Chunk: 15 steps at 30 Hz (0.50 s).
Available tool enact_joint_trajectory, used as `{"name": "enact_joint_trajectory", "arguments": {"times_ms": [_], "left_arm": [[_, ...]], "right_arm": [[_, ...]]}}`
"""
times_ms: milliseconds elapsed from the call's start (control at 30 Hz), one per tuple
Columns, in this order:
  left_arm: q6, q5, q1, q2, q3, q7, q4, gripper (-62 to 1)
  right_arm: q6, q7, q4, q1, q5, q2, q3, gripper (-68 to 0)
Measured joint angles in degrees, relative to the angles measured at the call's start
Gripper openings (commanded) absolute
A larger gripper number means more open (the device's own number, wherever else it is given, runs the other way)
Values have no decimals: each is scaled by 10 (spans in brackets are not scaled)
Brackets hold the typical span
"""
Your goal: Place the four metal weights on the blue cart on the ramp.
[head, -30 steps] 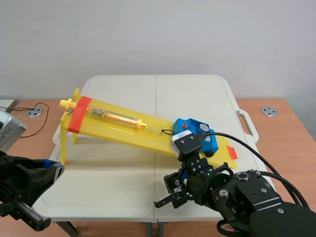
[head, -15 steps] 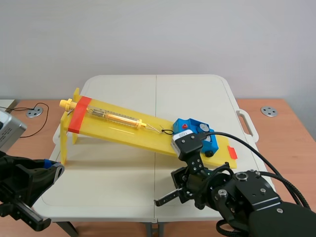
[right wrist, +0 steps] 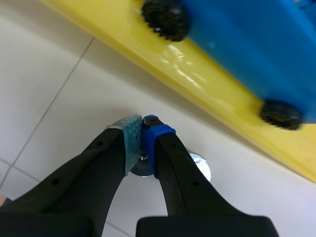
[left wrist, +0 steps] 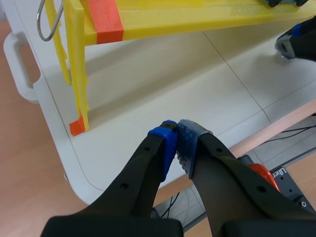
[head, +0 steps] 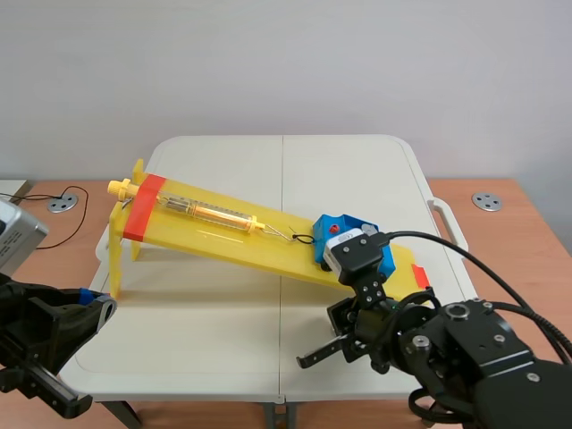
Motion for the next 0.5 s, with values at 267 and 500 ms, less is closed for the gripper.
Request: {"name": "enact_joint_trajectory", "arguments": {"times_ms": [267,500], "left_arm": [[0,0,0,0,0,0,0,-578],[0,0,0,0,0,0,0,-578]], "right_arm": [[0,-44,151,-58,16,33,0,-668],[2,-83,261,-120,42,44,22,-669]]}}
